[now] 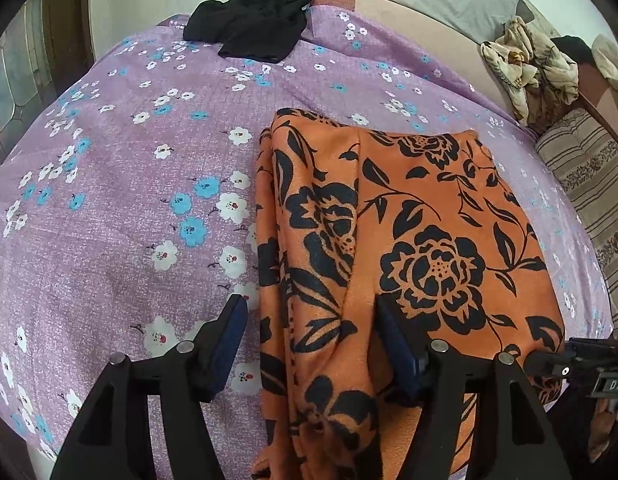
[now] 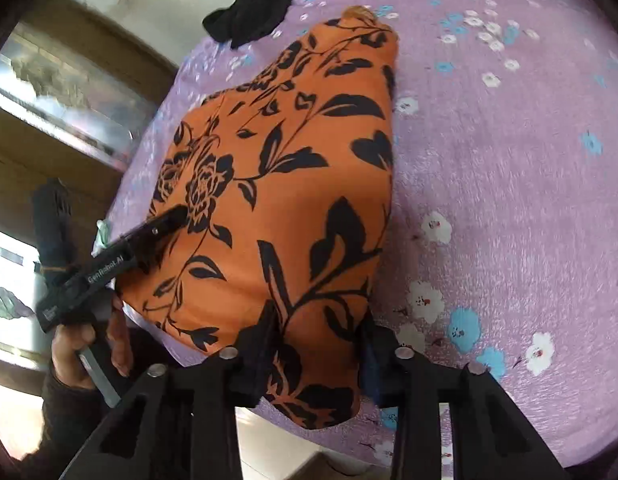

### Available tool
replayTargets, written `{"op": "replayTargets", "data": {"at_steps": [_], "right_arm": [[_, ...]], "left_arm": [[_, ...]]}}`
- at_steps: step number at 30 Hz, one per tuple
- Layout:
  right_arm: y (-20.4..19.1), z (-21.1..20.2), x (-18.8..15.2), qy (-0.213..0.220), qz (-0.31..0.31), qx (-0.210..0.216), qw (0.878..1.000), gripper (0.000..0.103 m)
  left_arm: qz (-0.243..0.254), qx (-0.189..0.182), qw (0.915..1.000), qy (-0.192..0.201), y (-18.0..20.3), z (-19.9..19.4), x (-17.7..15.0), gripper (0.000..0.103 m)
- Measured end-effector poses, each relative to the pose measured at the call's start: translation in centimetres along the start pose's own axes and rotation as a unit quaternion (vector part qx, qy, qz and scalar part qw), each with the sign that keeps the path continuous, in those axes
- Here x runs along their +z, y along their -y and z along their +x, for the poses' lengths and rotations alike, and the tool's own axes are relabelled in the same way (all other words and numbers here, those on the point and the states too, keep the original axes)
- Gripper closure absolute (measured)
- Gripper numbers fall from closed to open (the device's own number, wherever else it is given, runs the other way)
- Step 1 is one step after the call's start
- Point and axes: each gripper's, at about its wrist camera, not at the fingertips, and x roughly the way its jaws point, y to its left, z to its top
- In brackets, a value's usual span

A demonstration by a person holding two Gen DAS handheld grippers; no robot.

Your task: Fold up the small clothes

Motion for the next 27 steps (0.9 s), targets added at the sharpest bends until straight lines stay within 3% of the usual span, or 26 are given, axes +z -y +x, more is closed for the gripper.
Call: {"op": "replayTargets", "data": {"at_steps": [1,3,5,6,8,9,10,11,14,19,22,24,27], "right_arm": [[-0.1,-0.2,0.0,0.003,-0.001,-0.003,1.0,0.066],[-0.2,-0.7,-0.4,0.003,0.004,-0.004,1.0,0.049],[0.0,-1.6,-0.8,0.015,0.007,-0.009,1.0,0.037],[0.0,-2.1,-0.8,0.025,0.006,-0.009,1.0,0.036],[0.3,-2.9,-1.0,0.039,0.011,-0.003,0.999,0.035],[0.6,-3.2,-1.0,0.043,0.017,0.002,0.999,0.035],[0.4,-3.3,-0.8,0.045,0.02,0.005,0.999,0.035],[0.6,-3.5,-0.8,0.046,0.021,0.005,0.999,0.035],[0.8,-4.3,-0.5,0.053,0.019,0.009,0.998,0.035],[1.2,-4.5,0.4,0.061,0.03,0.018,0.998,0.029],[2.4,-4.3,1.2,0.062,0.051,0.039,0.996,0.029],[3.0,-3.9,2.3,0.065,0.069,0.048,0.994,0.029],[3.2,-2.8,4.3,0.061,0.077,0.07,0.993,0.029]], "left_arm": [[-0.004,-0.003,1.0,0.001,-0.2,-0.4,0.0,0.035],[-0.021,-0.012,0.9996,0.015,-0.6,-2.0,-0.1,0.038],[-0.051,-0.052,0.9963,0.046,-1.5,-4.8,-1.3,0.037],[-0.065,-0.069,0.9946,0.042,-1.8,-5.2,-2.1,0.037],[-0.087,-0.075,0.9932,-0.021,-2.4,-3.8,-3.8,0.04],[-0.103,-0.069,0.9893,-0.077,-2.7,-2.1,-4.8,0.051],[-0.112,-0.072,0.9884,-0.073,-2.9,-2.1,-5.0,0.052],[-0.112,-0.078,0.9878,-0.074,-3.0,-2.4,-4.7,0.062],[-0.128,-0.094,0.9845,-0.074,-3.5,-2.7,-4.7,0.065],[-0.142,-0.106,0.9827,-0.053,-4.2,-4.9,-3.3,0.05],[-0.122,-0.098,0.9876,-0.017,-4.0,-6.3,-0.9,0.025],[-0.114,-0.089,0.9894,-0.012,-3.9,-5.3,0.9,0.023],[-0.112,-0.088,0.9889,-0.042,-4.1,-1.9,2.8,0.023]]}}
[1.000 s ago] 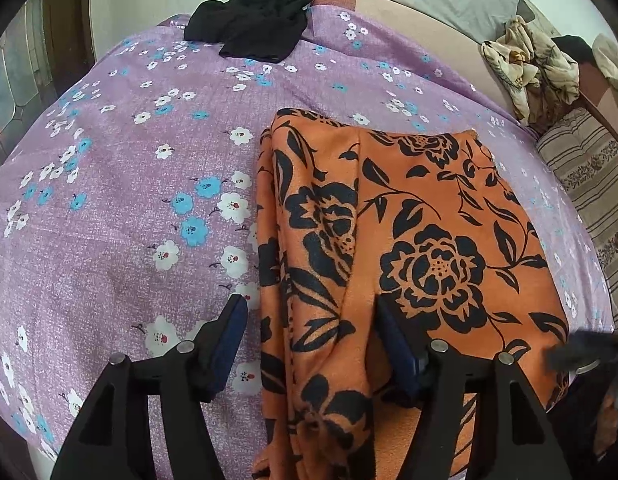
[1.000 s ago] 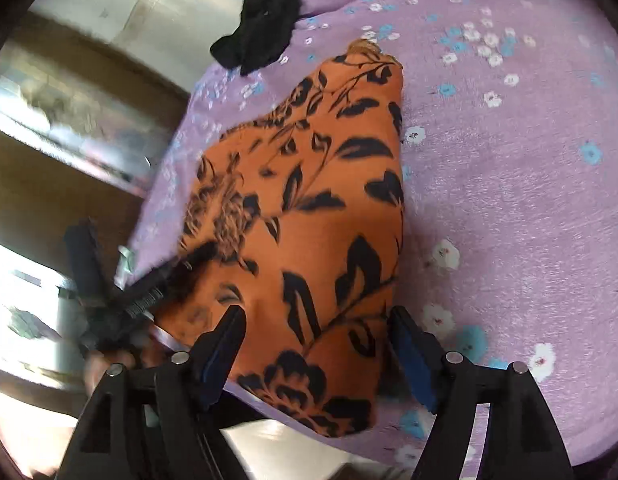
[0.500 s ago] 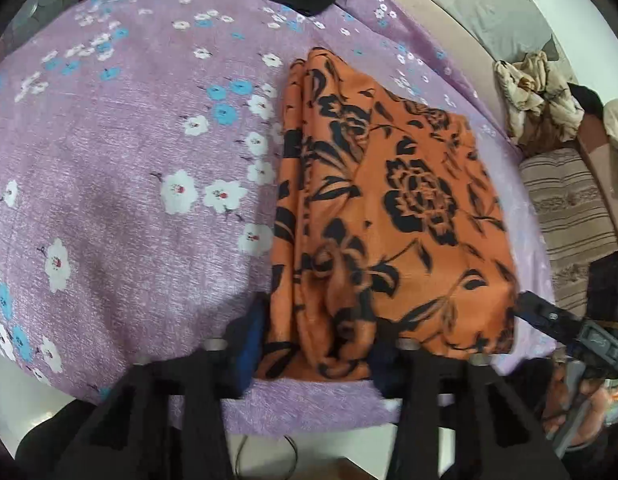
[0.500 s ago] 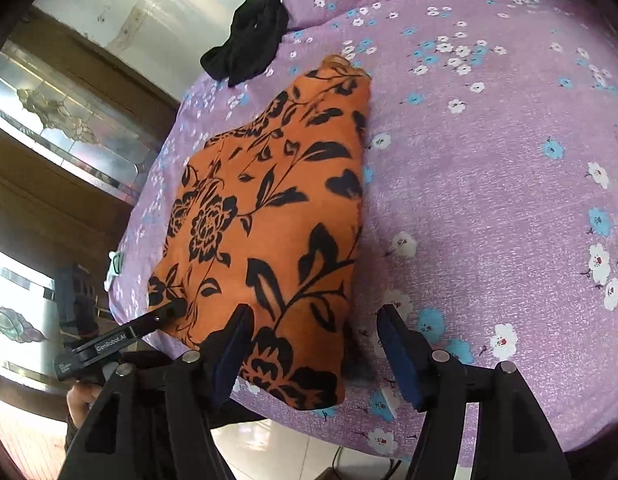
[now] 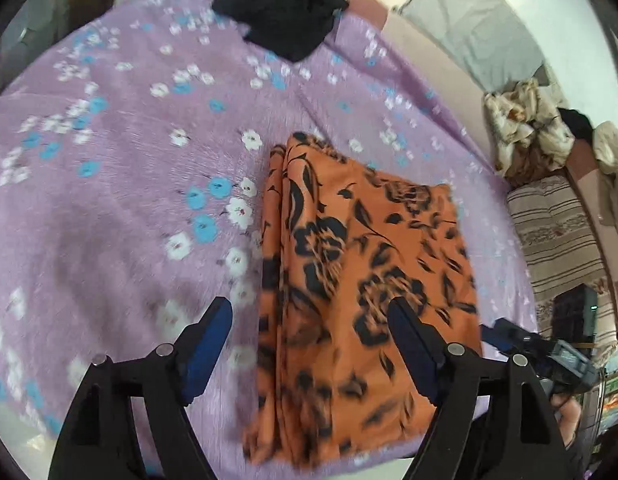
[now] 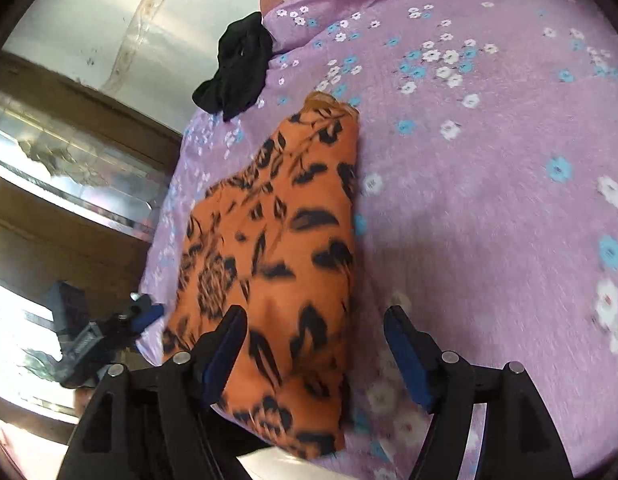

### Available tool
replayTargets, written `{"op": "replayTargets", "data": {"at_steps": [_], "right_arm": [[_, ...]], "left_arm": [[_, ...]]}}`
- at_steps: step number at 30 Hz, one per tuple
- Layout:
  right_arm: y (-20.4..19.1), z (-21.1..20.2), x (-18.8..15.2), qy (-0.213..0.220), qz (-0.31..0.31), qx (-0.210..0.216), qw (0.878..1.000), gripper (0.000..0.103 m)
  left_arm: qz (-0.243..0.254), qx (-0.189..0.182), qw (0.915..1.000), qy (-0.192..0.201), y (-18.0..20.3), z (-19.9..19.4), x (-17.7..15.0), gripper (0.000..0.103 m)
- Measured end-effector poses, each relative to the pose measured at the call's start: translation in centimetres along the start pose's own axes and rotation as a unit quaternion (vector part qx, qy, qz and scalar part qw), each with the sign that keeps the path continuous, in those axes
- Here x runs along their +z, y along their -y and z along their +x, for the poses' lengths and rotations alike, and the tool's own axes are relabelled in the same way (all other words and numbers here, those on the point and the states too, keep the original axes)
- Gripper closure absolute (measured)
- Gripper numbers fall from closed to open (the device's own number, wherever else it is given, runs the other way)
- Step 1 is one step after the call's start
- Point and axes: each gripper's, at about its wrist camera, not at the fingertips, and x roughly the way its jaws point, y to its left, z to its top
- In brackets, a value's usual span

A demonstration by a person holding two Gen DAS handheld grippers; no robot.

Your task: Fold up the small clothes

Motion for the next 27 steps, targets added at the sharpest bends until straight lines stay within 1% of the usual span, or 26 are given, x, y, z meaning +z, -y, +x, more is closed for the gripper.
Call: {"op": "replayTargets", "data": {"at_steps": [1,2,3,4,5,6,7,8,9,10,12,15,17,20,23,26,27], "right_arm": [[0.0,0.5,0.5,-0.003,0.001,0.003,1.0,0.029],[-0.1,1.3,1.0,-0.009,0.0,0.007,1.0,0.029],[0.0,2.3,1.5,-0.02,-0.001,0.01,1.0,0.029],[0.0,3.2,1.8,-0.029,0.001,0.007,1.0,0.029],[-0.1,4.5,2.0,-0.044,-0.001,0.01,0.999,0.028],[-0.4,5.3,1.9,-0.055,-0.012,0.014,0.998,0.035],[-1.0,5.9,1.7,-0.057,-0.034,-0.003,0.998,0.044],[-1.7,6.3,1.4,-0.055,-0.059,-0.022,0.996,0.053],[-2.2,6.4,1.4,-0.053,-0.071,-0.026,0.996,0.06],[-2.5,6.2,1.4,-0.052,-0.076,-0.025,0.995,0.062],[-3.3,5.5,1.4,-0.048,-0.1,-0.028,0.993,0.066],[-4.5,3.8,1.8,-0.036,-0.12,-0.016,0.992,0.068],[-5.5,1.8,2.5,-0.015,-0.14,-0.005,0.99,0.068],[-6.0,-1.3,4.1,0.015,-0.16,0.005,0.987,0.068],[-5.4,-4.0,6.6,0.041,-0.167,0.003,0.985,0.068],[-3.6,-5.3,9.1,0.056,-0.161,-0.005,0.985,0.068],[-2.5,-5.5,10.0,0.058,-0.151,-0.01,0.987,0.068]], "left_arm": [[-0.005,0.003,0.9999,-0.015,-0.2,1.3,0.3,0.023],[-0.015,-0.003,0.9991,-0.039,-0.5,2.9,0.5,0.023],[-0.018,-0.004,0.9985,-0.051,-0.7,3.5,0.1,0.023],[-0.011,0.0,0.9989,-0.046,-0.7,3.8,-0.1,0.024],[0.009,0.005,0.9993,-0.035,-0.3,3.8,-0.3,0.026],[0.024,0.01,0.999,-0.035,0.2,3.6,-0.4,0.043],[0.025,-0.01,0.9987,-0.044,0.5,3.7,-0.5,0.056],[0.018,-0.011,0.9988,-0.043,0.5,3.7,-0.6,0.059],[0.018,-0.009,0.9989,-0.041,0.6,3.8,-0.6,0.062],[0.018,-0.011,0.999,-0.039,0.6,3.8,-0.7,0.064],[0.011,-0.014,0.9992,-0.036,0.7,3.3,-0.6,0.071],[0.025,-0.014,0.9995,-0.011,2.0,1.1,-0.6,0.075],[0.03,-0.024,0.9992,0.009,3.6,-0.2,-0.1,0.075],[0.052,-0.03,0.9974,0.041,6.0,-1.9,1.0,0.075],[0.069,-0.04,0.9951,0.058,8.2,-1.4,2.6,0.075],[0.087,-0.032,0.9938,0.061,9.9,0.8,3.7,0.075],[0.09,-0.031,0.9938,0.057,10.0,1.6,3.7,0.075]]}}
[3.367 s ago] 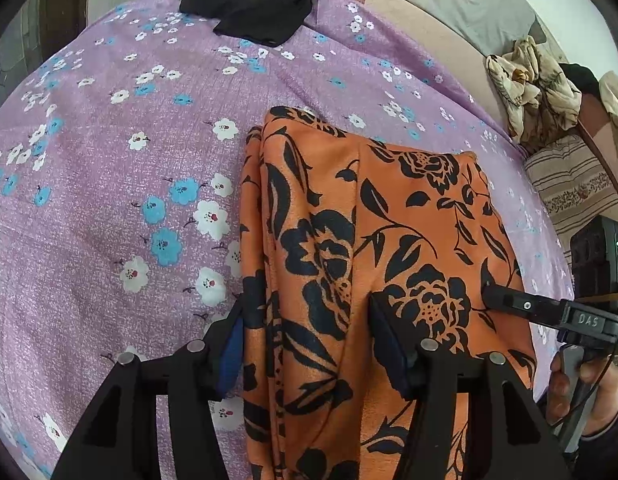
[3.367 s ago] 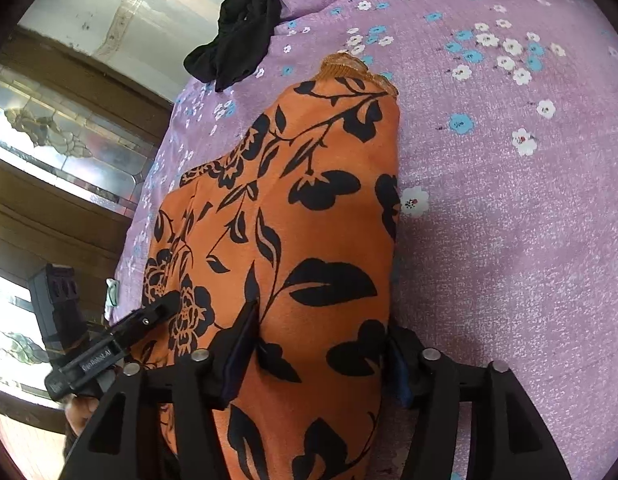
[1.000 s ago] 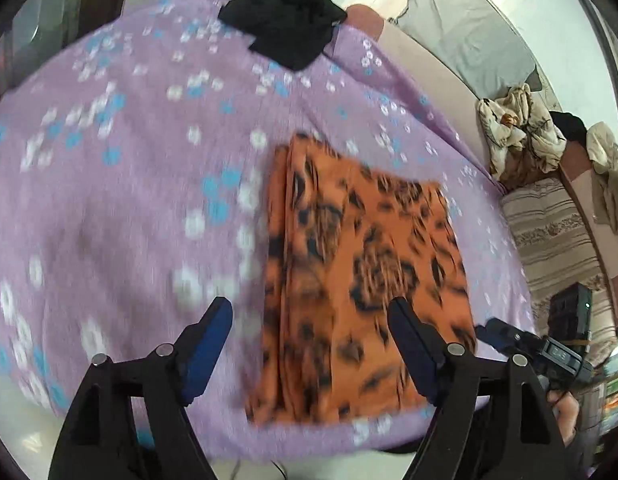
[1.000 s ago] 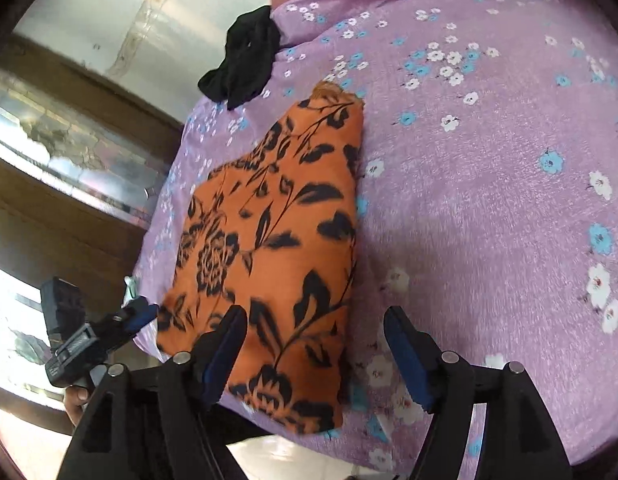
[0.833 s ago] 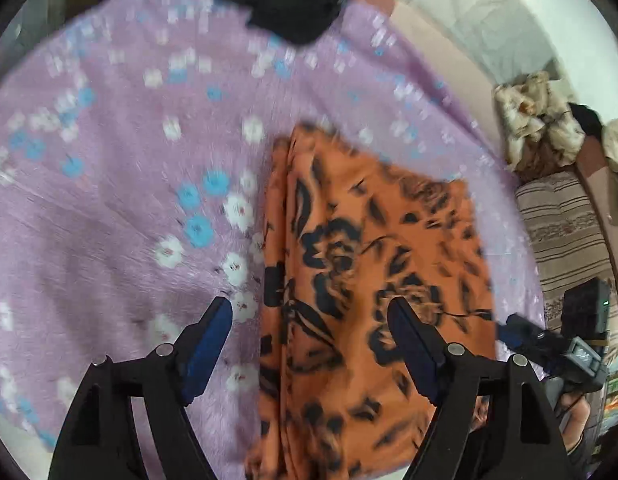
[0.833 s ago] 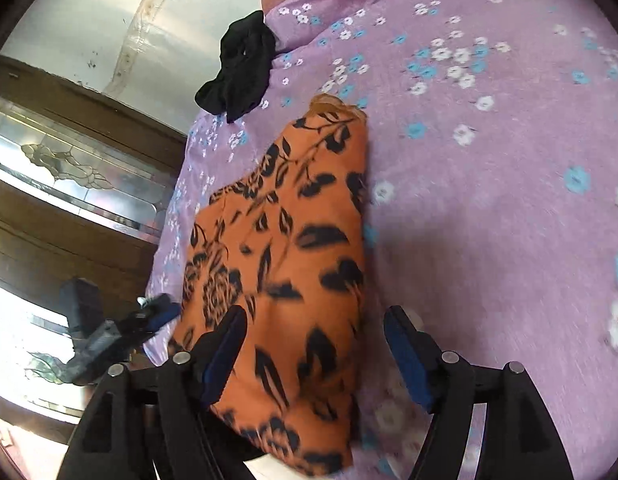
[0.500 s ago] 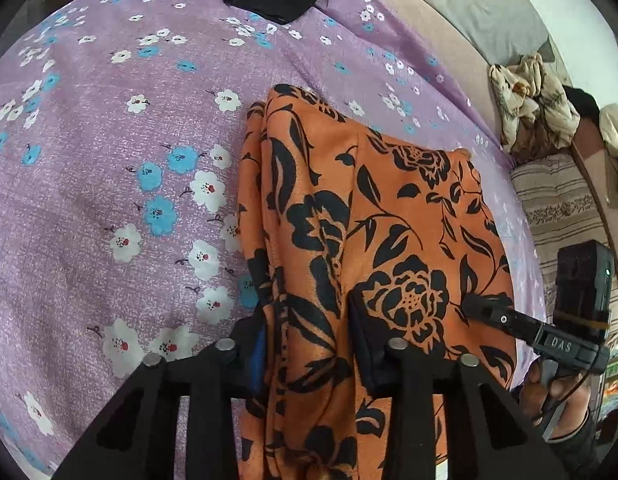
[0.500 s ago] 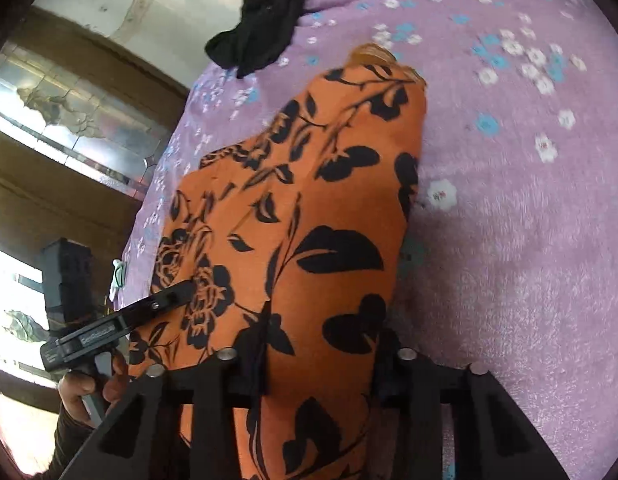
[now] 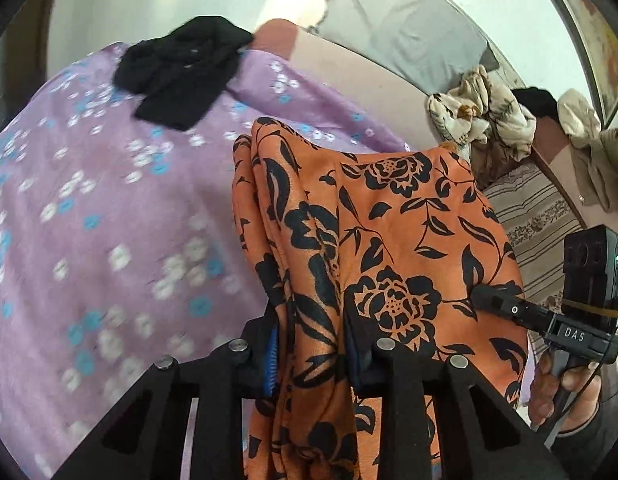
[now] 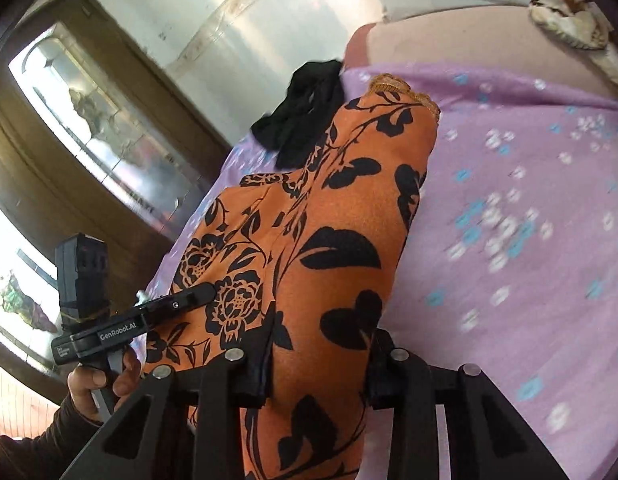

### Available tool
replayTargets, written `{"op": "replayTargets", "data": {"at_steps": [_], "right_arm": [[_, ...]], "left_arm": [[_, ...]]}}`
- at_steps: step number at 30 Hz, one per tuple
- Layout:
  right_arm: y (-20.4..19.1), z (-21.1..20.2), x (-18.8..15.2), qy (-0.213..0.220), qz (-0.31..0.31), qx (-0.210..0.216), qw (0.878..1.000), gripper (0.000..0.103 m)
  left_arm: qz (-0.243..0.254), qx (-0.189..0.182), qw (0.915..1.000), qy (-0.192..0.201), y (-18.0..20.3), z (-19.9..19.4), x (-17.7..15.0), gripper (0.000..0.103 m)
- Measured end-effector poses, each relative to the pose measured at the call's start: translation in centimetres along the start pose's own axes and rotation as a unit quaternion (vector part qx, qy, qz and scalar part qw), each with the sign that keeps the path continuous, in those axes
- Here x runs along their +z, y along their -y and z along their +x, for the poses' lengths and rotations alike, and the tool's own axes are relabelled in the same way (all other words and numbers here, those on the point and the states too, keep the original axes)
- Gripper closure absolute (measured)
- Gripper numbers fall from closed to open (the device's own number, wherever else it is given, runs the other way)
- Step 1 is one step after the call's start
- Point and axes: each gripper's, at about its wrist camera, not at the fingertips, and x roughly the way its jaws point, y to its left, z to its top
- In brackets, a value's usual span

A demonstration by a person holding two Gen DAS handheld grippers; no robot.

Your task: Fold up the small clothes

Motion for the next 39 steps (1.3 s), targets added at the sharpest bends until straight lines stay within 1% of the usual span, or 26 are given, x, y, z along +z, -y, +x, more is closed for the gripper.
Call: {"op": "replayTargets", "data": {"at_steps": [3,5,7,8,9,10,11,12,14,16,17,18,19,20,21,22,23,24,25,27,29,31,33,35,37,39], "right_arm": [[3.6,0.7,0.5,-0.006,0.027,-0.008,1.0,0.068],[6.1,2.0,-0.1,-0.022,0.044,-0.022,0.999,0.066],[8.6,4.1,-1.0,-0.045,0.075,-0.05,0.995,0.065],[9.5,5.1,-1.8,-0.064,0.086,-0.073,0.992,0.062],[10.3,5.4,-2.6,-0.067,0.102,-0.087,0.989,0.057],[10.5,4.9,-3.2,-0.052,0.114,-0.08,0.989,0.054],[10.3,4.4,-3.4,-0.041,0.116,-0.081,0.989,0.051],[9.8,3.6,-3.5,-0.031,0.109,-0.096,0.989,0.047],[8.7,2.0,-3.5,-0.013,0.088,-0.129,0.988,0.047],[6.7,-0.3,-3.1,0.031,0.066,-0.156,0.985,0.047],[6.2,-0.9,-2.9,0.043,0.062,-0.153,0.985,0.047],[5.0,-1.7,-2.9,0.054,0.054,-0.135,0.988,0.047],[4.0,-1.9,-2.9,0.055,0.045,-0.119,0.99,0.046],[3.0,-1.8,-3.2,0.05,0.034,-0.103,0.993,0.042],[2.3,-1.1,-3.5,0.035,0.024,-0.083,0.996,0.035],[2.2,-0.3,-4.2,0.016,0.021,-0.068,0.997,0.033],[2.6,1.0,-4.8,-0.012,0.023,-0.063,0.998,0.032],[3.8,2.5,-5.7,-0.046,0.043,-0.08,0.995,0.032],[4.7,2.9,-6.3,-0.053,0.065,-0.089,0.992,0.032],[4.1,1.2,-6.1,-0.02,0.078,-0.089,0.993,0.032],[2.4,-0.2,-5.5,-0.005,0.055,-0.107,0.993,0.029],[1.3,-0.6,-5.3,0.009,0.039,-0.102,0.994,0.024],[2.0,0.5,-5.2,-0.001,0.045,-0.112,0.993,0.013],[4.1,2.2,-5.8,-0.034,0.062,-0.143,0.987,0.013],[3.1,1.0,-5.9,-0.009,0.064,-0.141,0.988,0.013],[1.7,-0.3,-5.8,0.009,0.054,-0.126,0.991,0.013]], "left_arm": [[-0.002,0.008,0.9999,-0.015,0.6,3.6,0.2,0.073],[-0.006,0.026,0.9988,-0.04,0.7,6.5,-0.1,0.069],[-0.016,0.059,0.9952,-0.076,-0.1,9.5,-1.0,0.068],[-0.023,0.074,0.992,-0.1,-0.8,10.6,-1.6,0.058],[-0.031,0.073,0.9926,-0.092,-1.0,10.3,-1.7,0.048],[-0.041,0.076,0.9929,-0.082,-1.4,9.4,-1.7,0.044],[-0.041,0.079,0.9929,-0.079,-1.5,8.8,-1.6,0.043],[-0.032,0.085,0.9929,-0.077,-1.4,8.0,-1.6,0.043],[-0.009,0.097,0.993,-0.067,-0.8,6.2,-1.9,0.043],[0.019,0.109,0.9928,-0.046,-0.1,4.0,-2.5,0.043],[0.029,0.114,0.9923,-0.037,0.2,3.1,-3.0,0.043],[0.036,0.119,0.9918,-0.03,0.8,2.7,-3.2,0.043],[0.042,0.125,0.9909,-0.027,1.0,2.5,-3.5,0.042],[0.05,0.131,0.9896,-0.031,1.1,2.6,-3.7,0.042],[0.057,0.137,0.9882,-0.036,1.3,3.2,-3.9,0.042],[0.064,0.146,0.9863,-0.043,1.3,3.7,-4.0,0.041],[0.067,0.155,0.9844,-0.049,1.5,4.1,-4.2,0.041],[0.065,0.158,0.9839,-0.053,1.5,4.0,-4.4,0.042],[0.062,0.153,0.9848,-0.054,1.6,3.6,-4.5,0.041],[0.06,0.152,0.9856,-0.042,2.0,2.3,-4.8,0.04],[0.067,0.169,0.9831,-0.023,2.6,1.1,-5.4,0.033],[0.07,0.176,0.9818,-0.012,2.9,0.1,-6.0,0.031],[0.071,0.175,0.9818,-0.014,3.1,-0.5,-6.4,0.03],[0.068,0.178,0.9815,-0.019,3.1,-1.0,-6.8,0.031],[0.067,0.177,0.9818,-0.021,3.1,-1.5,-7.2,0.031],[0.062,0.18,0.9817,-0.013,2.8,-2.2,-7.4,0.03]]}}
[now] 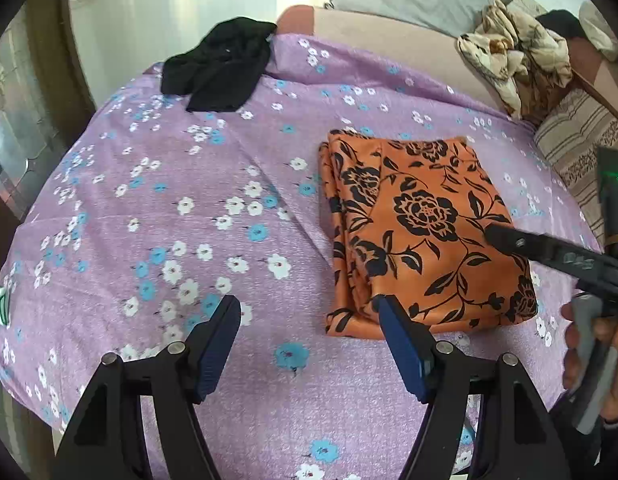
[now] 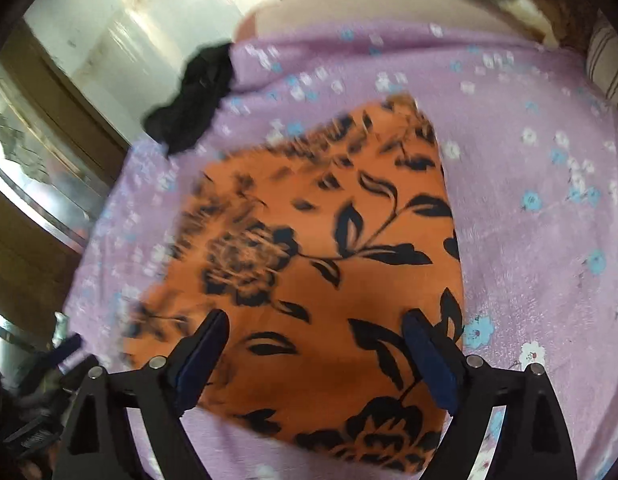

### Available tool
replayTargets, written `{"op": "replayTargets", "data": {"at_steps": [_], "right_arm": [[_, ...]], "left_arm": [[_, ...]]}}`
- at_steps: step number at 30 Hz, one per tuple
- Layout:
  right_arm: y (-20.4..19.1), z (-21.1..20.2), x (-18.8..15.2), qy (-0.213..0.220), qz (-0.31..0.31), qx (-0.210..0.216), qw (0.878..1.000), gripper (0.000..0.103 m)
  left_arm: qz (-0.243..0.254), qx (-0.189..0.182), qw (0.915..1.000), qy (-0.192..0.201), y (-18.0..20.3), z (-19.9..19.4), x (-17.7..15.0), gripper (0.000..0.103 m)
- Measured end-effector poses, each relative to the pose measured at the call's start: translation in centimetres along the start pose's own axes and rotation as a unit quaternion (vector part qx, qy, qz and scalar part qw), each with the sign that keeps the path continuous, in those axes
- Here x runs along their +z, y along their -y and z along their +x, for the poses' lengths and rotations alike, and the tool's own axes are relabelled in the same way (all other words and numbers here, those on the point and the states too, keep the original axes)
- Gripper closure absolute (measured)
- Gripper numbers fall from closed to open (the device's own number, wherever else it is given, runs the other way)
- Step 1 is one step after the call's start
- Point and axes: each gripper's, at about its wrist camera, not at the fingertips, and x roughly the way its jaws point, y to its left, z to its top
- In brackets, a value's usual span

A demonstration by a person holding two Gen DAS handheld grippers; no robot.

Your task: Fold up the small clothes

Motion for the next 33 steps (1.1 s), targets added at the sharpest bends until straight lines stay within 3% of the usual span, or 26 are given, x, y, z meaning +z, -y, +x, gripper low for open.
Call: {"op": "replayTargets", "data": {"at_steps": [2,5,10,14,23,30,33], "right_arm": [[-0.6,-0.3,-0.1,0.005,-0.012,-0.001,1.0,0.012],[0.7,2.5,-0.5,-0.039,0.004,-0.021,0.999,0.011],[-1.3,-2.1,-0.9,0.01,-0.021,-0.021,1.0,0.011],[-3.4,-5.8,-3.5,0.049,-0.058,-0.032,0.997,0.007],[-3.4,-7.9,-10.1,0.039,-0.087,-0.102,0.99,0.003],[-2.7,-8.8,-10.6,0.05,-0.074,-0.139,0.986,0.002],[-3.1,-9.3,-9.9,0.066,-0.077,-0.164,0.981,0.001]], "left_arm": [[-0.008,0.001,1.0,-0.002,-0.2,-0.2,-0.2,0.03],[-0.018,0.001,0.9998,-0.006,-0.3,-0.6,-0.4,0.03],[-0.013,0.01,0.9998,0.01,-0.1,-2.3,-0.5,0.026],[-0.014,0.023,0.999,0.035,0.3,-3.8,-0.7,0.019],[-0.023,0.051,0.9972,0.048,1.4,-4.9,-2.1,0.015],[-0.041,0.053,0.9966,0.048,1.4,-5.1,-3.0,0.014],[-0.035,0.065,0.9956,0.057,1.8,-5.6,-3.1,0.006]]}}
